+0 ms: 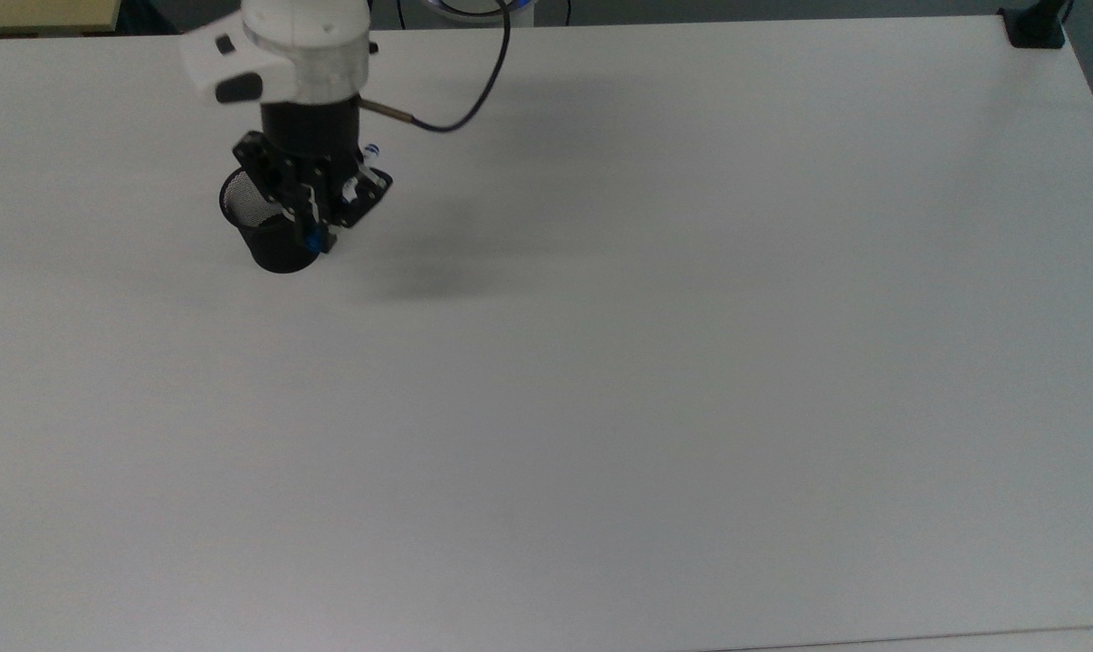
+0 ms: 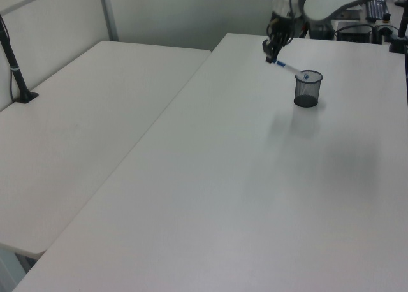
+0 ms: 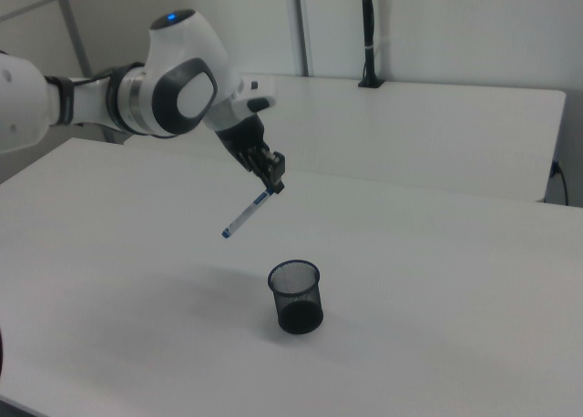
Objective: Insert the marker
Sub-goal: 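Lift the marker and carry it over the black mesh cup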
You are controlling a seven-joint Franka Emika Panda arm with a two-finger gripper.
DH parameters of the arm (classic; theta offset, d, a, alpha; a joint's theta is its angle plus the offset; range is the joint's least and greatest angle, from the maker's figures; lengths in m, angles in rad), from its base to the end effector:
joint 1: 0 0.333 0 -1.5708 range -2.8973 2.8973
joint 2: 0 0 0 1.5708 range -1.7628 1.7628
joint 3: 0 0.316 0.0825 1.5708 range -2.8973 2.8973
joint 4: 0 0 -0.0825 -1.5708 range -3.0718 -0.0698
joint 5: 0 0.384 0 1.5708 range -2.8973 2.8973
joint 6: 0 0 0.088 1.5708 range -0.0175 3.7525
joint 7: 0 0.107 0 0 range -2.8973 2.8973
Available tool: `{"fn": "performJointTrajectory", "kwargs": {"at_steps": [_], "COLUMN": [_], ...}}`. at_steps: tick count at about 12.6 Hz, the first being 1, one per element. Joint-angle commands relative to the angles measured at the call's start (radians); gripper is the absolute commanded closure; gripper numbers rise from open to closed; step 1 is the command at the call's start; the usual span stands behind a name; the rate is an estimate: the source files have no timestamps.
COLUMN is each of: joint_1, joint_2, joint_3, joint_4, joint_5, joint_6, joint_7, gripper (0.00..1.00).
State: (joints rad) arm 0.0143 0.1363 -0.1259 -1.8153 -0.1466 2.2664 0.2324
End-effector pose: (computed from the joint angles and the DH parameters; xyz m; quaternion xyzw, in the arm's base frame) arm 0.6246 -0.0703 0.4952 0.9765 -0.1296 0.1606 0.0616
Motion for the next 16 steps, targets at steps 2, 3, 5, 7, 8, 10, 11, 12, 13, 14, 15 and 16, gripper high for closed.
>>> {"fn": "performJointTrajectory", "kwargs": {"at_steps": [2,3,5,7,8,10,11,12,13,14,15,16], "joint_1": [-0.078,-0.094,-0.123,-0.151,-0.16,-0.171,-0.171,-0.171,-0.171,-0.171,-0.171,-0.171], "joint_2": [-0.185,-0.19,-0.178,-0.153,-0.141,-0.124,-0.11,-0.106,-0.103,-0.098,-0.083,-0.072], "joint_3": [-0.008,-0.009,-0.009,-0.009,-0.009,-0.009,-0.009,-0.009,-0.009,-0.009,-0.009,-0.009], "joint_4": [-0.22,-0.258,-0.301,-0.337,-0.351,-0.374,-0.383,-0.394,-0.427,-0.452,-0.475,-0.49], "joint_5": [-0.005,-0.005,-0.005,-0.005,-0.005,-0.005,-0.005,-0.005,-0.005,-0.007,-0.007,-0.007], "joint_6": [0.149,0.229,0.368,0.508,0.563,0.634,0.663,0.697,0.746,0.79,0.845,0.895], "joint_7": [-0.224,-0.237,-0.274,-0.312,-0.317,-0.334,-0.334,-0.334,-0.335,-0.338,-0.338,-0.338], "gripper": [1.0,1.0,1.0,1.0,1.0,1.0,1.0,1.0,1.0,1.0,1.0,1.0]}}
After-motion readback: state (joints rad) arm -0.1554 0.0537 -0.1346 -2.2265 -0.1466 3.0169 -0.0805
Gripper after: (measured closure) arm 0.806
